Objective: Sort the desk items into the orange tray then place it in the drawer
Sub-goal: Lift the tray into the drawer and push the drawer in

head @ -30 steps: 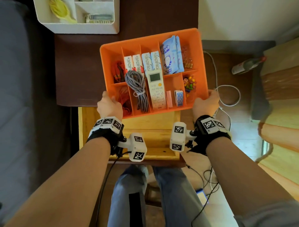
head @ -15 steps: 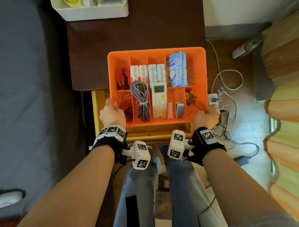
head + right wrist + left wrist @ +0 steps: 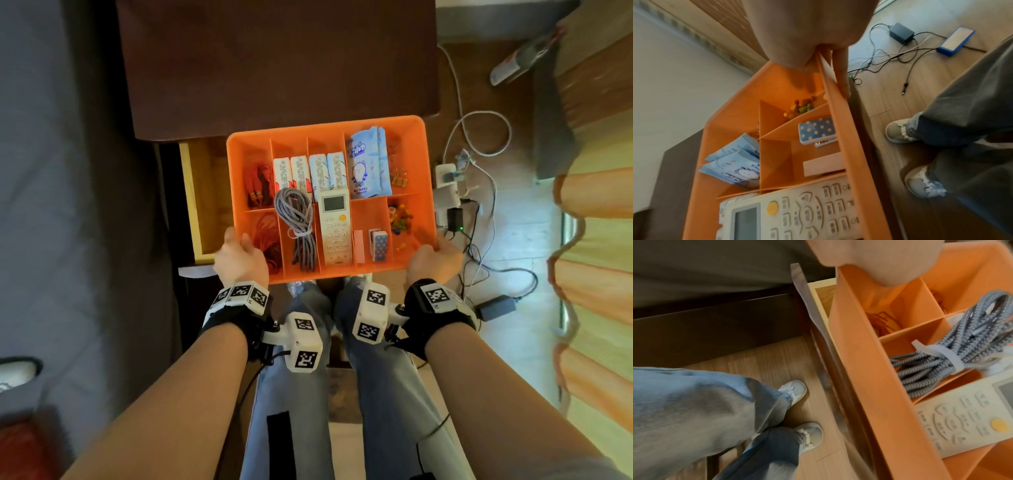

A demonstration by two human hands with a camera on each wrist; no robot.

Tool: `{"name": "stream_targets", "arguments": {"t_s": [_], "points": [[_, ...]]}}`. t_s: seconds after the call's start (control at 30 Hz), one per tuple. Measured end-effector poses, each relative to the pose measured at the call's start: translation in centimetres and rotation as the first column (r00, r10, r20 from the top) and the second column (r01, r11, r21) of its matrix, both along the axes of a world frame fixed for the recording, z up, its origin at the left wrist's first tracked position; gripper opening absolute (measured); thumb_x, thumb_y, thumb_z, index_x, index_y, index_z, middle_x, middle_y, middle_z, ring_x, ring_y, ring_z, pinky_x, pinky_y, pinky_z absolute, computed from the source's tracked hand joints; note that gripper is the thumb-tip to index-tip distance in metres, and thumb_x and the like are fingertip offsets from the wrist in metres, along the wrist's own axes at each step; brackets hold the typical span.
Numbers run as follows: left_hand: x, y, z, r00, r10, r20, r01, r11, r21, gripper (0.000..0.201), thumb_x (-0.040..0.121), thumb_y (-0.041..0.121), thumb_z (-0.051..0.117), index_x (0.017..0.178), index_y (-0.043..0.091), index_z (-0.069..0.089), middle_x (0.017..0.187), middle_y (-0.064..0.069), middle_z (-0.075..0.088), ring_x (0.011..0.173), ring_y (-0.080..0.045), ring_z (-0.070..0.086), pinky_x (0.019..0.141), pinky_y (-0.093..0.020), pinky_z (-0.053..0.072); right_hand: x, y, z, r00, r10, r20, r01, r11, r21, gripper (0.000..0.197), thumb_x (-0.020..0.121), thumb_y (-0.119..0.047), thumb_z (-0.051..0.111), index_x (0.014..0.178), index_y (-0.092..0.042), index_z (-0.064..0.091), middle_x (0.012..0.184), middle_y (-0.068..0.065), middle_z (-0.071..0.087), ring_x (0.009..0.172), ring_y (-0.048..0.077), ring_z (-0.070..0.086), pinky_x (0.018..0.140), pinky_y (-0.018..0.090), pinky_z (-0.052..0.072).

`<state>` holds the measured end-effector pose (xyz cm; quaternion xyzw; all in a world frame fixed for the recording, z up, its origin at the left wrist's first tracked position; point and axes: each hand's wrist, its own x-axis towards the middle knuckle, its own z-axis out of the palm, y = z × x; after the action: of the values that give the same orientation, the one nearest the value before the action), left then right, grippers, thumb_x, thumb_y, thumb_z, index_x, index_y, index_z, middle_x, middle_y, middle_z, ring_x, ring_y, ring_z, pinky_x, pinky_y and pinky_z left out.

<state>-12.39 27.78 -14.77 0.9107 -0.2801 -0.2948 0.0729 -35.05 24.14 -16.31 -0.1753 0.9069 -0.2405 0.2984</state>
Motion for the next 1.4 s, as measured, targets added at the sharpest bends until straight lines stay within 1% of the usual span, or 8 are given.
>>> {"name": "stream_targets", "arguments": {"t_s": [0.3,0.43,0.57,0.67,0.8,0.9,1.03,1.4], "points": [[-0.8,2.2,-1.9,0.999,0.036,0.015,-0.036,0.999,0.013,0.023,0.097,0.016,0.038,0.109,0.001,0.051,0.103,-0.030,0.061,0.101,-0.047,0.056,0.087,-0.052,0.046,-1.1,2.3,-1.5,0.996,0.077,0.033,-0.078,0.997,0.026,0.027,0.070,0.011,0.036,0.071,0.000,0.061,0.070,0.015,0.054,0.061,0.025,0.046,0.051,0.026,0.033],[-0.6,2.3,-2.3,0.999,0.037,0.018,-0.037,0.999,0.020,0.024,0.098,0.017,0.038,0.111,0.003,0.051,0.104,-0.027,0.062,0.101,-0.045,0.057,0.085,-0.049,0.047,-0.7,2.0,-1.7,0.994,0.106,0.033,-0.106,0.994,-0.012,0.042,0.072,0.010,0.035,0.089,-0.003,0.070,0.076,0.010,0.062,0.066,0.027,0.055,0.062,0.028,0.044],[-0.1,1.2,-2.7,0.998,0.055,0.018,-0.056,0.997,0.049,0.026,0.099,0.018,0.038,0.115,0.004,0.052,0.110,-0.025,0.061,0.106,-0.042,0.056,0.084,-0.045,0.045,-0.3,1.3,-2.7,0.991,0.129,0.037,-0.128,0.992,-0.018,0.034,0.067,0.006,0.035,0.071,-0.013,0.062,0.075,0.014,0.065,0.070,0.036,0.063,0.063,0.042,0.056],[0.3,0.3,-3.0,0.999,0.044,0.026,-0.045,0.998,0.054,0.026,0.099,0.017,0.038,0.115,0.003,0.053,0.113,-0.023,0.061,0.108,-0.040,0.055,0.088,-0.045,0.044,-0.1,0.6,-3.4,0.993,0.118,0.026,-0.118,0.993,0.000,0.034,0.062,-0.002,0.034,0.078,-0.005,0.064,0.082,0.021,0.066,0.074,0.040,0.063,0.067,0.051,0.056],[1.3,-1.0,-3.5,0.998,0.052,0.018,-0.052,0.998,0.019,0.025,0.097,0.018,0.040,0.111,0.004,0.055,0.111,-0.022,0.062,0.106,-0.041,0.057,0.087,-0.046,0.047,0.6,-1.0,-4.1,0.988,0.154,0.013,-0.155,0.987,0.039,0.038,0.067,-0.001,0.036,0.090,0.000,0.066,0.088,0.019,0.067,0.079,0.038,0.063,0.071,0.049,0.056],[2.0,-2.2,-3.9,0.999,0.028,0.018,-0.028,0.999,0.032,0.024,0.097,0.018,0.040,0.108,0.004,0.056,0.110,-0.021,0.063,0.104,-0.040,0.058,0.087,-0.045,0.049,1.0,-2.5,-4.0,0.985,0.172,0.021,-0.173,0.983,0.054,0.034,0.072,-0.001,0.039,0.092,0.001,0.066,0.086,0.015,0.065,0.075,0.031,0.059,0.068,0.034,0.051],[2.6,-3.6,-4.8,0.999,0.037,0.018,-0.038,0.999,0.029,0.023,0.097,0.017,0.040,0.107,0.004,0.057,0.108,-0.021,0.063,0.103,-0.040,0.059,0.085,-0.046,0.050,1.5,-3.8,-4.0,0.963,0.269,0.010,-0.269,0.963,0.034,0.033,0.074,0.005,0.039,0.080,-0.011,0.066,0.074,0.011,0.058,0.067,0.026,0.049,0.064,0.028,0.038],[3.2,-6.7,-8.0,0.997,0.047,0.057,-0.049,0.998,0.038,0.027,0.099,0.019,0.038,0.115,0.007,0.056,0.115,-0.021,0.062,0.109,-0.041,0.057,0.088,-0.045,0.047,2.2,-5.6,-8.3,0.939,0.344,0.005,-0.344,0.939,0.012,0.041,0.073,0.002,0.037,0.095,-0.012,0.069,0.087,0.010,0.065,0.082,0.032,0.062,0.075,0.042,0.055]]}}
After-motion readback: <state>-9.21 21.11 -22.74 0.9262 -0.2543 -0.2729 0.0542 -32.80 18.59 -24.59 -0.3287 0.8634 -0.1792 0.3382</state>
